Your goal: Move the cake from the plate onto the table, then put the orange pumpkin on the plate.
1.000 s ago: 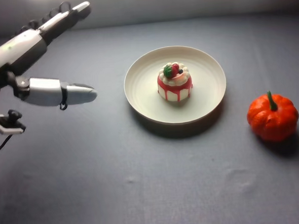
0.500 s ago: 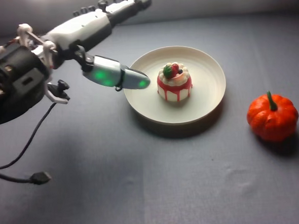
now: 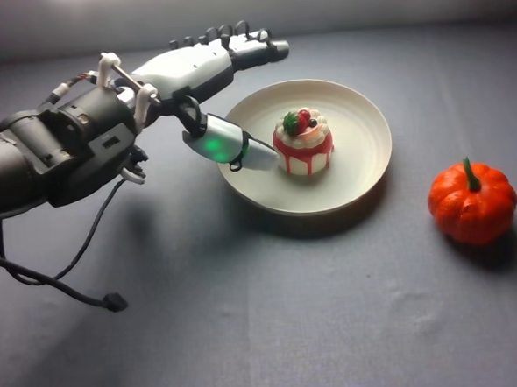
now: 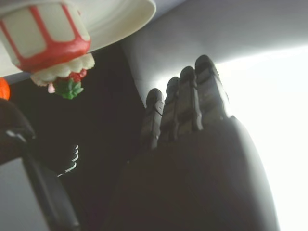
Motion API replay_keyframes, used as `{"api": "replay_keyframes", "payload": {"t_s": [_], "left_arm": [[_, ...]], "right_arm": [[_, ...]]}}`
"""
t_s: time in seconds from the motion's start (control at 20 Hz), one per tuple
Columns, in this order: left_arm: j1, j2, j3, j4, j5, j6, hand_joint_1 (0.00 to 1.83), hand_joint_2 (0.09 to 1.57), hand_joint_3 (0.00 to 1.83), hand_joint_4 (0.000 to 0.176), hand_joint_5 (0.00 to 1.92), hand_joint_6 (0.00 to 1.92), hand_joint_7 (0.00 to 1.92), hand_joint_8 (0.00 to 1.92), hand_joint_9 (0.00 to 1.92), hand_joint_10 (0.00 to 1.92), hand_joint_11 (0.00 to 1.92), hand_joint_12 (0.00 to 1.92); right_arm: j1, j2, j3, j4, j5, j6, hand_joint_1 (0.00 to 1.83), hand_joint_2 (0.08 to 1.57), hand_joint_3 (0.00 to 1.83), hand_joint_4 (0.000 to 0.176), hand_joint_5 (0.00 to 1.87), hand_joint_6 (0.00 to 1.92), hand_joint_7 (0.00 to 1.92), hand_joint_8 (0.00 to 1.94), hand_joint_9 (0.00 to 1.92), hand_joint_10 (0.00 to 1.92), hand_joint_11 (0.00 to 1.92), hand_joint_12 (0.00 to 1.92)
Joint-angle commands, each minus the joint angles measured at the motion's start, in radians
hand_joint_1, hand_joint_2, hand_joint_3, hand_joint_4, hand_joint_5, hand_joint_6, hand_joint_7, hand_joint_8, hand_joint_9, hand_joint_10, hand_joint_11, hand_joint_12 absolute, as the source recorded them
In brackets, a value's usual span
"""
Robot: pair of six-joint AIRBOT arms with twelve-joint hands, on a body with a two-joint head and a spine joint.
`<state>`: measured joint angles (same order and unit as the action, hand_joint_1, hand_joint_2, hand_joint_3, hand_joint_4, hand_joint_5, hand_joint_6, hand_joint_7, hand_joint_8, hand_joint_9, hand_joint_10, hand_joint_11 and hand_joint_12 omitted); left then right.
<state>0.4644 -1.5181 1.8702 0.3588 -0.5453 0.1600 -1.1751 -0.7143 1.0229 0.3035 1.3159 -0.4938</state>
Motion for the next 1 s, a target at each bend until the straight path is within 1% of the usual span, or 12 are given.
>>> {"api": "replay_keyframes", "payload": {"t_s": [0.0,0.15,0.2,0.4,0.45,0.55,0.6,0.65,0.7,0.75,0.9,0.95], "left_arm": [[-0.004,-0.007,0.016,-0.031,-0.117,-0.003,0.83,0.85,0.0,0.052,0.3,0.02,0.04,0.02,0.01,0.0,0.01,0.17],[-0.024,-0.026,0.045,0.057,-0.085,-0.003,0.75,0.84,0.0,0.05,0.39,0.01,0.1,0.0,0.03,0.01,0.0,0.36],[-0.046,-0.028,0.05,0.13,-0.058,-0.003,0.76,0.82,0.0,0.032,0.48,0.02,0.27,0.0,0.2,0.04,0.0,1.25],[-0.114,-0.072,0.121,0.417,-0.036,-0.003,0.74,0.78,0.0,0.051,0.59,0.01,0.16,0.0,0.07,0.01,0.0,1.1],[-0.144,-0.08,0.122,0.554,-0.004,-0.003,0.78,0.76,0.0,0.022,0.63,0.0,0.42,0.24,0.07,0.92,0.0,1.88],[-0.164,-0.095,0.138,0.655,0.007,-0.003,0.73,0.77,0.0,0.04,0.6,0.0,0.18,0.03,0.04,0.29,0.0,1.45],[-0.164,-0.101,0.146,0.654,-0.006,-0.003,0.73,0.77,0.0,0.04,0.6,0.0,0.18,0.03,0.04,0.29,0.0,1.45],[-0.164,-0.104,0.146,0.649,-0.009,-0.003,0.75,0.74,0.0,0.056,0.57,0.0,0.06,0.01,0.0,0.02,0.0,0.5],[-0.164,-0.109,0.149,0.649,-0.01,-0.003,0.75,0.74,0.0,0.056,0.57,0.0,0.06,0.01,0.0,0.02,0.0,0.5],[-0.161,-0.117,0.162,0.649,-0.015,-0.003,0.77,0.76,0.0,0.022,0.54,0.0,0.06,0.0,0.0,0.0,0.0,0.34],[-0.163,-0.136,0.18,0.64,-0.03,-0.003,0.77,0.74,0.0,0.022,0.53,0.0,0.06,0.0,0.0,0.0,0.0,0.26],[-0.163,-0.141,0.179,0.636,-0.039,-0.003,0.77,0.73,0.0,0.027,0.54,0.0,0.04,0.02,0.0,0.0,0.0,0.07]], "right_arm": [[0.007,0.002,0.008,0.027,0.121,0.006,0.76,1.05,0.0,0.046,0.13,0.01,0.03,0.0,0.0,0.0,0.0,0.0],[0.007,0.001,0.009,0.023,0.119,0.006,0.76,1.04,0.0,0.051,0.13,0.01,0.04,0.01,0.01,0.0,0.0,0.0],[0.009,0.001,0.01,0.02,0.114,0.006,0.76,1.03,0.0,0.049,0.13,0.01,0.04,0.0,0.0,0.0,0.0,0.0],[0.02,0.0,0.011,0.009,0.098,0.006,0.78,1.07,0.01,0.036,0.12,0.0,0.03,0.0,0.01,0.0,0.0,0.0],[0.022,0.0,0.013,0.004,0.09,0.006,0.78,1.07,0.01,0.051,0.13,0.01,0.05,0.01,0.01,0.0,0.0,0.0],[0.034,-0.003,0.015,-0.005,0.08,0.006,0.79,1.07,0.01,0.058,0.15,0.01,0.05,0.01,0.02,0.01,0.0,0.0],[0.042,-0.005,0.016,-0.011,0.074,0.006,0.79,1.07,0.01,0.058,0.15,0.01,0.05,0.01,0.02,0.01,0.0,0.0],[0.055,-0.009,0.018,-0.019,0.065,0.006,0.78,1.1,0.02,0.066,0.15,0.01,0.04,0.0,0.03,0.01,0.0,0.0],[0.063,-0.013,0.021,-0.027,0.054,0.006,0.78,1.1,0.02,0.066,0.15,0.01,0.04,0.0,0.03,0.01,0.0,0.0],[0.067,-0.018,0.026,-0.031,0.049,0.006,0.81,1.09,0.01,0.056,0.16,0.01,0.06,0.01,0.02,0.01,0.0,0.0],[0.074,-0.019,0.025,-0.036,0.045,0.006,0.81,1.09,0.01,0.05,0.15,0.01,0.05,0.0,0.02,0.0,0.0,0.0],[0.075,-0.019,0.026,-0.037,0.043,0.006,0.81,1.1,0.01,0.056,0.15,0.01,0.06,0.0,0.02,0.0,0.0,0.0]]}}
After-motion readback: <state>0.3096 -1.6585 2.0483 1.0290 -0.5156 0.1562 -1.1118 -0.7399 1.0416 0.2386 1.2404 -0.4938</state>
